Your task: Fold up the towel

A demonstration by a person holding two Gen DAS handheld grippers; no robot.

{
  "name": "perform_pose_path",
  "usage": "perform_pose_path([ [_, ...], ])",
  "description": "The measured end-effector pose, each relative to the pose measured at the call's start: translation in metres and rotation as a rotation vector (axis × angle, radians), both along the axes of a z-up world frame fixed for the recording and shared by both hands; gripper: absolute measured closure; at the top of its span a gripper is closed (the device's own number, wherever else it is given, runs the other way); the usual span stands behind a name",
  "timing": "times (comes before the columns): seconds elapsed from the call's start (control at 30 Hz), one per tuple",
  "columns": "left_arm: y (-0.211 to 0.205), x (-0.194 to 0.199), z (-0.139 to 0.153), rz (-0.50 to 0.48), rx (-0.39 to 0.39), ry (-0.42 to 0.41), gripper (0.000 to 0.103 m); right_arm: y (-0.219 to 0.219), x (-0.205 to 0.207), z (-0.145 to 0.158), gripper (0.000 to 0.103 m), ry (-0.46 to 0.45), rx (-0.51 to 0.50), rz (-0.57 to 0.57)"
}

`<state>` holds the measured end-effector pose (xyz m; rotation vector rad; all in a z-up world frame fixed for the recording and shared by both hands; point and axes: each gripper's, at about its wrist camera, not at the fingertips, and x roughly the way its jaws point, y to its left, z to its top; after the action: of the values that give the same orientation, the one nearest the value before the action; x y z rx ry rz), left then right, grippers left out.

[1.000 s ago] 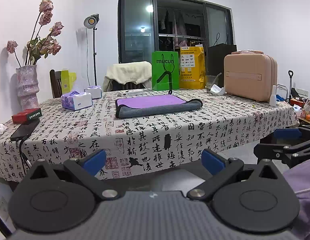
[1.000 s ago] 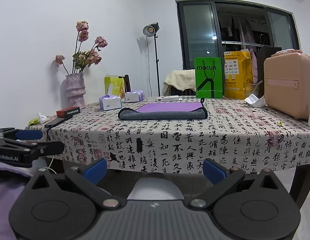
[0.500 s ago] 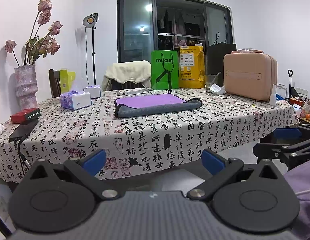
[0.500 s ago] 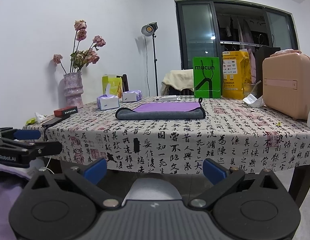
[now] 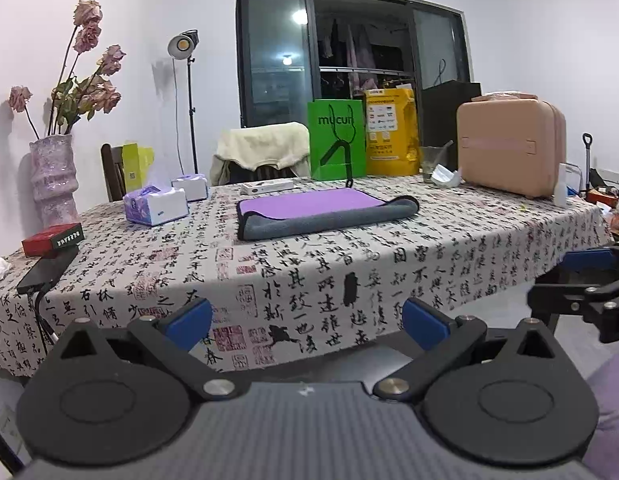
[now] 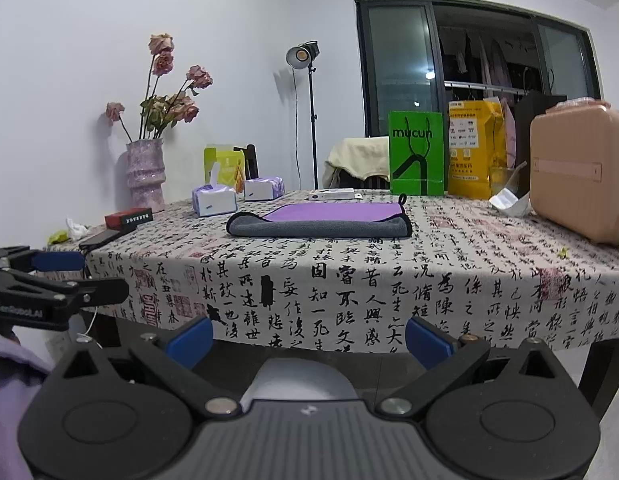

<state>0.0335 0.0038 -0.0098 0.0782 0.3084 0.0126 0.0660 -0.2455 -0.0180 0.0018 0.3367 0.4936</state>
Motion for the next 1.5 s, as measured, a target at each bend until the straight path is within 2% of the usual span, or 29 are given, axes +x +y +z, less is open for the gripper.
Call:
perform_pose_path([
  [0.33, 0.011, 0.027, -0.002, 0.044, 0.028, -0.017, 0.000, -0.006, 0.025, 0.000, 0.000, -0.043, -0.014, -0.035],
  [0.63, 0.021, 0.067, -0.006, 0.052, 0.074, 0.010, 0.000, -0.002, 0.068, -0.007, 0.000, -0.044, -0.029, -0.048],
  [1.27, 0.035, 0.146, 0.014, 0.037, 0.055, 0.007, 0.000, 0.004, 0.158, 0.012, 0.000, -0.055, -0.053, -0.079],
  [1.5, 0.037, 0.187, 0.017, 0.036, 0.057, 0.026, 0.000, 0.004, 0.198, 0.019, 0.000, -0.039, -0.060, -0.092],
])
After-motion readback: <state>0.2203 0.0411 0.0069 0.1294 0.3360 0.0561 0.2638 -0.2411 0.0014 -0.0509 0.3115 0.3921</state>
